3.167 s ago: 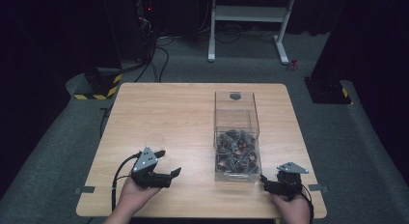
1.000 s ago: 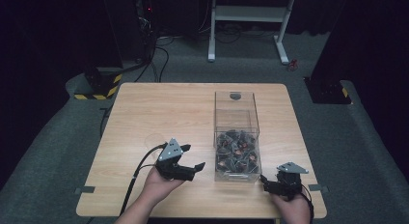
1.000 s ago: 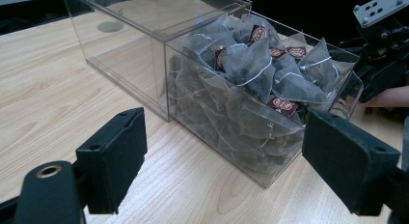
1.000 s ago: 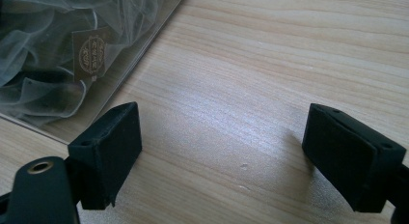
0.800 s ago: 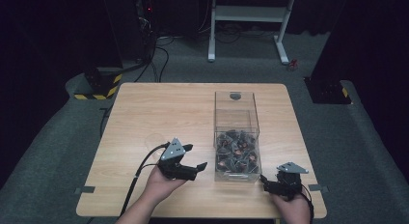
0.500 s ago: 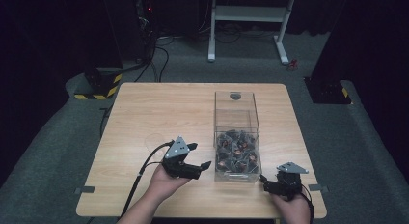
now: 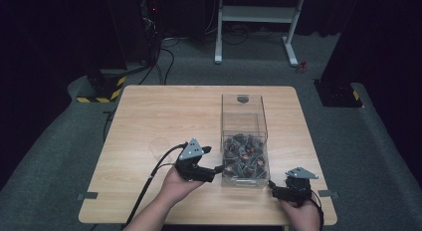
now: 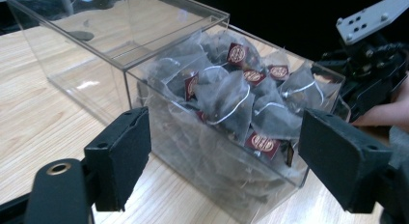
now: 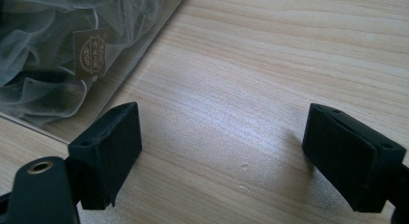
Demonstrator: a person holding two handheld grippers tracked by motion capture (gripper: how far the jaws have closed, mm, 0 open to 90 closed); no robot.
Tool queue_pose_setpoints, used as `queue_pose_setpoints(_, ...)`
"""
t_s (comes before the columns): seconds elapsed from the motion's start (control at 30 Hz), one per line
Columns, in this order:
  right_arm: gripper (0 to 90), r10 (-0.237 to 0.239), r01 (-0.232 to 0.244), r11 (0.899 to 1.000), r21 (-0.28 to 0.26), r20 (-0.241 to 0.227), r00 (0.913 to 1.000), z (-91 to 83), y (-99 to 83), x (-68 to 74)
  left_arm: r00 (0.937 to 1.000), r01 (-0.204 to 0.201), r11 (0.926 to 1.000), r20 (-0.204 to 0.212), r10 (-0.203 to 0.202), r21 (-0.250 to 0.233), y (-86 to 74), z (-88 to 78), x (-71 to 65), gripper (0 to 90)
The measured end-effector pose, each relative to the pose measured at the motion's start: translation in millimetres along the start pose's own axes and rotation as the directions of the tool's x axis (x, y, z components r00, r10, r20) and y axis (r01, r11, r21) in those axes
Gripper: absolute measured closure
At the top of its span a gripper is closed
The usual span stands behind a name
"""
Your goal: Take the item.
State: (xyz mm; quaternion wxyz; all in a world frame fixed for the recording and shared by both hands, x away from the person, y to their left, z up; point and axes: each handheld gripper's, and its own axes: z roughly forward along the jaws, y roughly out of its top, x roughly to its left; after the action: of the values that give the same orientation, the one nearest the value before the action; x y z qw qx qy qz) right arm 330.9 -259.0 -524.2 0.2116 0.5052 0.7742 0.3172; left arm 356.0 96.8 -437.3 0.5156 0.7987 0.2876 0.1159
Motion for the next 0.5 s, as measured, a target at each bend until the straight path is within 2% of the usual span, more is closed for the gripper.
queue_pose_setpoints(0.2,13.8,-0.003,0.003,1.000,-0.001,0.000,1.0000,0.1,0.0,-0.2,1.0000,0.008,1.0000,0.002,-0.008,0.004,0.9,5.6,0.6,21.6)
queue_pose_setpoints(0.5,13.8,-0.004,0.004,1.000,-0.001,-0.001,1.0000,0.0,0.0,-0.1,0.9999,-0.014,0.9998,0.007,0.014,0.014,7.3,16.5,-1.8,25.2)
